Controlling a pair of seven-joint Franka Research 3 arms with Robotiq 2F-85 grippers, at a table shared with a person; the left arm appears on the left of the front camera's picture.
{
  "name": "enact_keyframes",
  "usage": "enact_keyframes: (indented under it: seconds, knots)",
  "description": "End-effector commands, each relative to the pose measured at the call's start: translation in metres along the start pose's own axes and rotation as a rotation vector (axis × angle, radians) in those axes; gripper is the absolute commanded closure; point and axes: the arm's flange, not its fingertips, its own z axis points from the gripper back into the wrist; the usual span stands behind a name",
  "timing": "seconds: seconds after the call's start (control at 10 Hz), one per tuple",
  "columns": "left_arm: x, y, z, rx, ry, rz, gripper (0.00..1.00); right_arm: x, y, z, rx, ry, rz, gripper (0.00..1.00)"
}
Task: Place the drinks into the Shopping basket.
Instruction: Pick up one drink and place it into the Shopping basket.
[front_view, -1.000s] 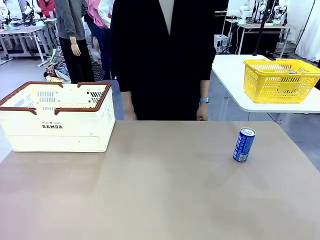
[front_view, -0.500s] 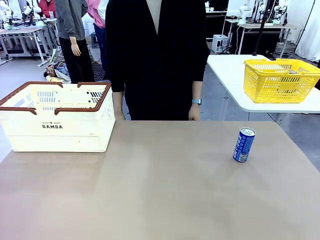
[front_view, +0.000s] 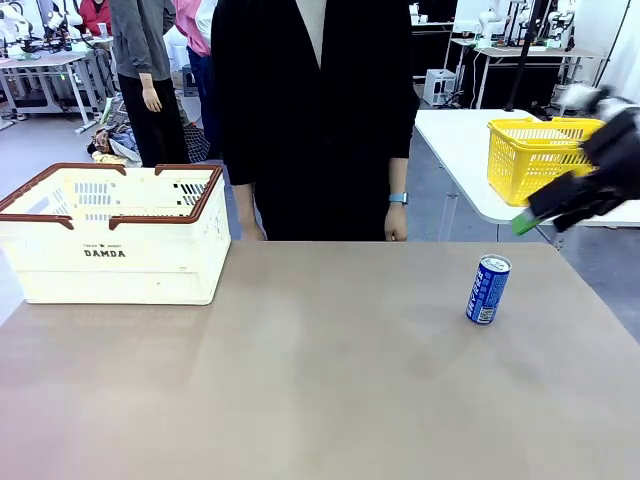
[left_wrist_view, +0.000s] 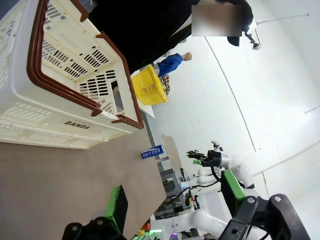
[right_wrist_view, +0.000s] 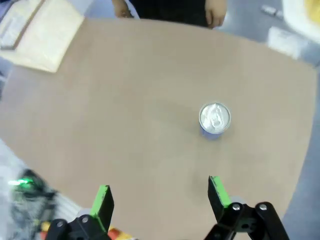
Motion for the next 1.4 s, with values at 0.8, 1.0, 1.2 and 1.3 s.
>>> enact_keyframes:
  seconds: [0.8,1.0,1.2,1.3]
  knots:
    - [-0.002,-0.001,0.001,-0.004,0.013,-0.016,0.0,0.033,-0.037,-0.051,-0.07,0.132,-0.02,0.0]
    - [-0.002,-0.001,0.001,-0.004,0.013,-0.016,0.0,0.043,-0.058,-0.085,-0.058,0.187,-0.078,0.0]
    - [-0.002,-0.001,0.001,-0.004,0.013,-0.016,0.0,0.055,-0.076,-0.109,-0.073,0.226,-0.134,0.0]
    - [-0.002,-0.001,0.001,-0.004,0.013,-0.016,0.0,0.059,-0.083,-0.123,-0.072,0.242,-0.151,0.0]
